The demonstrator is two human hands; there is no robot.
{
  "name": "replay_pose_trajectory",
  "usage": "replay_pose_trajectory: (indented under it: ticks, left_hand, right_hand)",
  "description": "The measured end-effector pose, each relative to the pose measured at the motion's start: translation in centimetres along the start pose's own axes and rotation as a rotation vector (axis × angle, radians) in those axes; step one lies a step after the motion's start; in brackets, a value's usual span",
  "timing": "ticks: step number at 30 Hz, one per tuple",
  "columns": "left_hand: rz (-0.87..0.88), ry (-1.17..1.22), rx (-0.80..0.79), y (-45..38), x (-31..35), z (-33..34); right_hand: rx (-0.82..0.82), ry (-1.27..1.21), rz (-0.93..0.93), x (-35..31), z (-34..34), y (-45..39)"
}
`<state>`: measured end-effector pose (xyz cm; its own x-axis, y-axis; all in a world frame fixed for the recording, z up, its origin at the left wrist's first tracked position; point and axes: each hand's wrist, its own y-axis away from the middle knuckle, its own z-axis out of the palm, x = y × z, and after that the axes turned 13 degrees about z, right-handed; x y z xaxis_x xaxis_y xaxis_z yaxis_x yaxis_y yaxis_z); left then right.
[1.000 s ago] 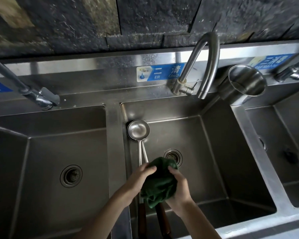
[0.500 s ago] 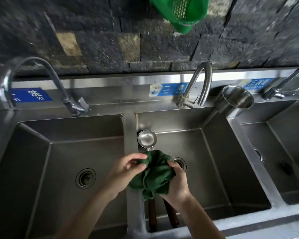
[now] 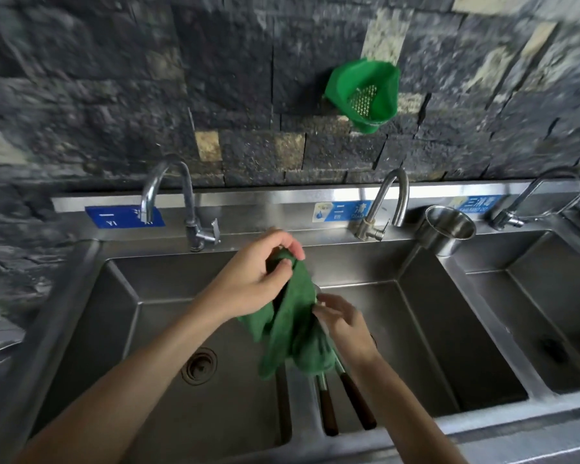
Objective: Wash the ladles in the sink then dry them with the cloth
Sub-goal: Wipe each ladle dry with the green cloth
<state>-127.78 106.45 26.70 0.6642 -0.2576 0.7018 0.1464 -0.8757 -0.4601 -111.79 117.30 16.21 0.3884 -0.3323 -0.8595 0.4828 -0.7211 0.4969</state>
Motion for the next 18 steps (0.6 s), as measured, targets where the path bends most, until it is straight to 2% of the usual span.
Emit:
replay_pose_trajectory:
  ticks: [2,3,5,7,10,14,18]
  left_hand:
    - [0.083,-0.039,-0.035,-0.7,1.7,-1.3]
    - [0.113,-0.065,-0.046,-1.0,2.2,-1.8]
    - [0.16,-0.118,-0.062,-1.5,3.3,-3.2]
    - [0.192,-0.164,-0.075,-1.7,4.1,-4.7]
    - [0.19,-0.233,-0.103,-1.8,4.6,-7.3]
    - [0.115,-0.308,-0.156,-1.2,3.8,-12.1]
    - [-0.029,-0.359,-0.222,0.8,0.6,-16.0]
  right_hand:
    - [0.03,0.019,-0.221,-1.5,1.3,1.9]
    - [-0.023,0.013,-0.305,-2.1,2.0,2.8]
    - [-0.217,0.037,-0.351,-3.2,3.5,3.9]
    - [-0.282,0.101,-0.406,-4.2,5.0,4.0]
    - [-0.179,0.221,-0.473,-5.0,6.2,3.1]
    - [-0.011,0.717,-0.442,-5.2,5.0,1.0]
    - [-0.035,0.671,-0.449,-6.8,1.0,0.5]
